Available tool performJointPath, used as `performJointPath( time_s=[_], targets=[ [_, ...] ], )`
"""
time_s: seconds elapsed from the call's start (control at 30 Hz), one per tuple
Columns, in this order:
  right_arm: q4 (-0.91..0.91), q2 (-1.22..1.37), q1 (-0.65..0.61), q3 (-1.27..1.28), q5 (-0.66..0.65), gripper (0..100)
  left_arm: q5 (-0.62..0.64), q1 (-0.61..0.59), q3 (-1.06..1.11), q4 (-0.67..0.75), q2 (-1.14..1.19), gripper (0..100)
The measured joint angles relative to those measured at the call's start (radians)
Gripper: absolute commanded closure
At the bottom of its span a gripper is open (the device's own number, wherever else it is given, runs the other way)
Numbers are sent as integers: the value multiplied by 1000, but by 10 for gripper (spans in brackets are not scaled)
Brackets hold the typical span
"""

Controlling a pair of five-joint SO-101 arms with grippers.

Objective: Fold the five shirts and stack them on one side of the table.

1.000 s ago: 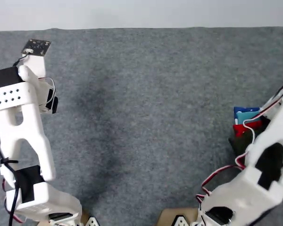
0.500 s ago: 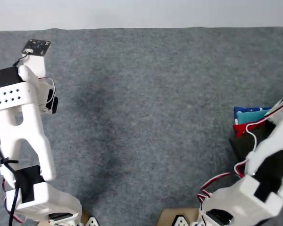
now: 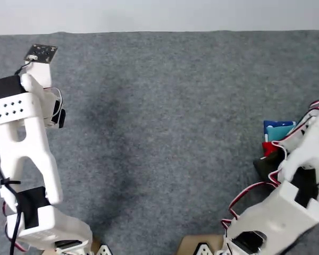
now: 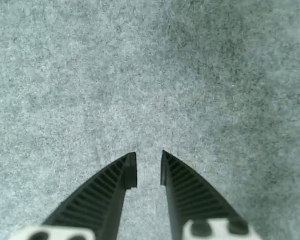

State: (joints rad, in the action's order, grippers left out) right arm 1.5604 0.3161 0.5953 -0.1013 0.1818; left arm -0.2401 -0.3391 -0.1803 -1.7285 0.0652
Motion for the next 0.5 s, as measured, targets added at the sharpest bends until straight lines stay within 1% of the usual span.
performJointPath(
  time_s=[0.23, 0.5],
  targets=[
    [84, -175, 0, -78, 0, 972, 0, 0, 0, 0, 0, 913],
    [126, -410, 0, -84, 0, 972, 0, 8, 0, 0, -26, 913]
  ],
)
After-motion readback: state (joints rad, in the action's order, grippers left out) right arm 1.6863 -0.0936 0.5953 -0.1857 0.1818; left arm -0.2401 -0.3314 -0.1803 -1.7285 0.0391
